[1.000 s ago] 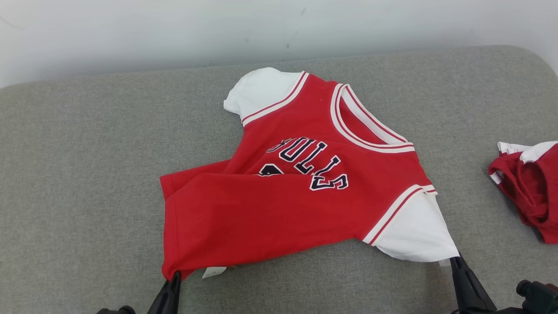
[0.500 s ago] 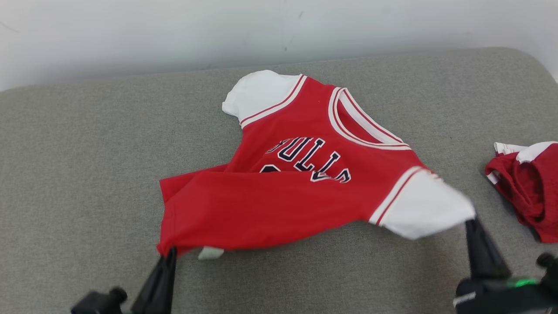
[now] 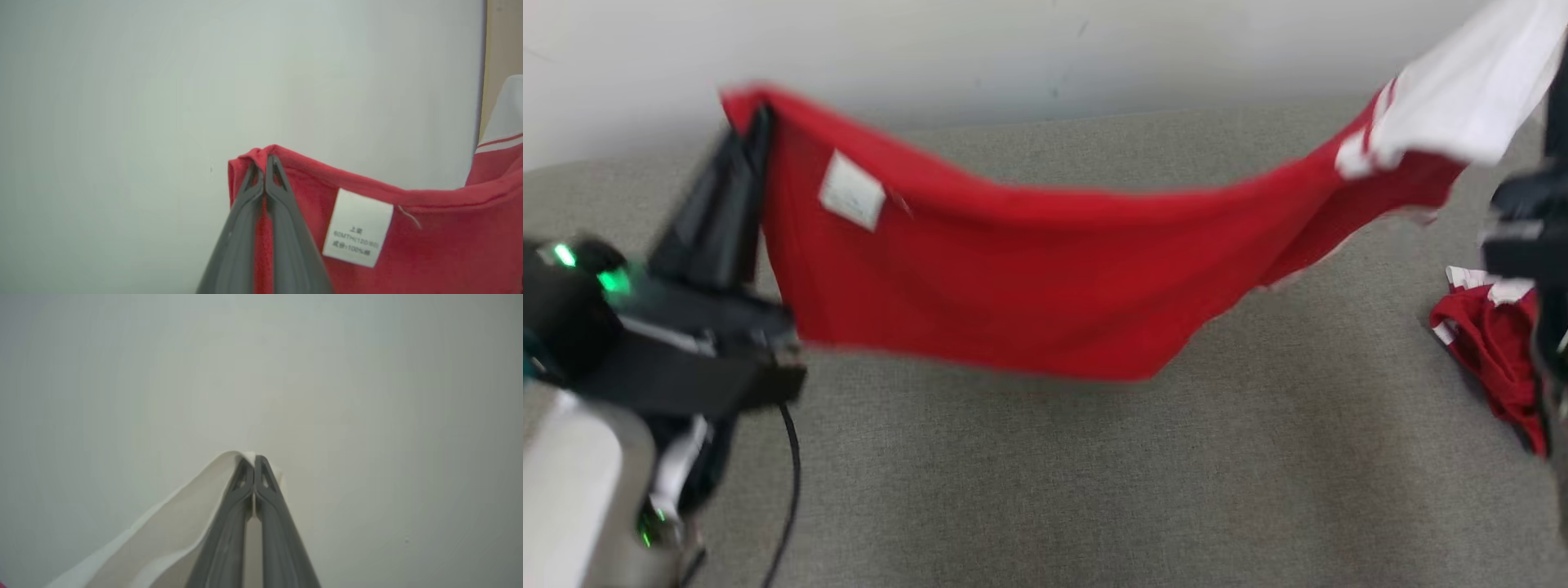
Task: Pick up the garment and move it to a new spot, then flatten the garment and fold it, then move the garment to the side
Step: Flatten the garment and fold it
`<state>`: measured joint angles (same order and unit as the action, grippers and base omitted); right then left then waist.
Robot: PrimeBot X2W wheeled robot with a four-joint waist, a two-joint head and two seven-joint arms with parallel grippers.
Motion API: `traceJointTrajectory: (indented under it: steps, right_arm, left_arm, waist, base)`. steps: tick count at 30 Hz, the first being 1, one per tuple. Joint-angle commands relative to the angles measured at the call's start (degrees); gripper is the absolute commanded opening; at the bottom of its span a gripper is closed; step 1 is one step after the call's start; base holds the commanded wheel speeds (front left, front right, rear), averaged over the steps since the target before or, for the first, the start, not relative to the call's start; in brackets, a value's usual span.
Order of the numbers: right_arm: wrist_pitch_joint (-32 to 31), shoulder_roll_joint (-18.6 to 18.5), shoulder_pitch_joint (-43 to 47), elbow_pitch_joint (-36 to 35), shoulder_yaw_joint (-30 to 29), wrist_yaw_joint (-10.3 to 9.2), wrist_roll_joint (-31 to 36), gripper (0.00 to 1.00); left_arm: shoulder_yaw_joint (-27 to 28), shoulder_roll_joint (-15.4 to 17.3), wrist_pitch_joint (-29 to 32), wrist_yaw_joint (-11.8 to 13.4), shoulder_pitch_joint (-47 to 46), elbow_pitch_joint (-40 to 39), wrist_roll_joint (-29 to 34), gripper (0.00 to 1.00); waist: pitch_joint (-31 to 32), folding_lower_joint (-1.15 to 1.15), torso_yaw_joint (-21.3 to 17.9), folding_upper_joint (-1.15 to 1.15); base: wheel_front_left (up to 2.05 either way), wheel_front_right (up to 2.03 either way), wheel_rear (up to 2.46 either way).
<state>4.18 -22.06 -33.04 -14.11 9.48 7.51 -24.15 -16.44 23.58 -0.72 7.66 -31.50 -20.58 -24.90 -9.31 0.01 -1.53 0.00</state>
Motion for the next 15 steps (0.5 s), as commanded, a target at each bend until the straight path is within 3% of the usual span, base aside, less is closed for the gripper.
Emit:
traceJointTrajectory:
  steps: [1, 9, 15]
  right_arm:
    - [0.48, -1.4, -5.54, 0.74, 0.43, -0.04, 0.32, 0.0]
    - [1.79, -3.26, -18.1, 3.32, 2.36, -0.04, -0.11, 0.0]
    - [2.41, -3.4, -21.83, 6.2, 3.01, -0.04, -1.22, 0.0]
  left_arm:
    - [0.97, 0.4, 0.25, -0.21, -5.37, 0.42, 1.27, 0.0]
    - [1.48, 0.73, 1.04, -0.87, -17.39, 2.41, 3.36, 0.0]
    - [0.5, 1.07, 3.72, -1.83, -20.73, 6.73, 2.73, 0.0]
  waist:
    - [-0.13, -0.01, 0.13, 0.0]
    - [-0.31, -0.01, -0.05, 0.0]
    - [-0.26, -0.01, -0.31, 0.0]
  base:
    - [0.0, 0.0, 0.0]
    - [0.0, 0.0, 0.0]
    - [0.0, 0.0, 0.0]
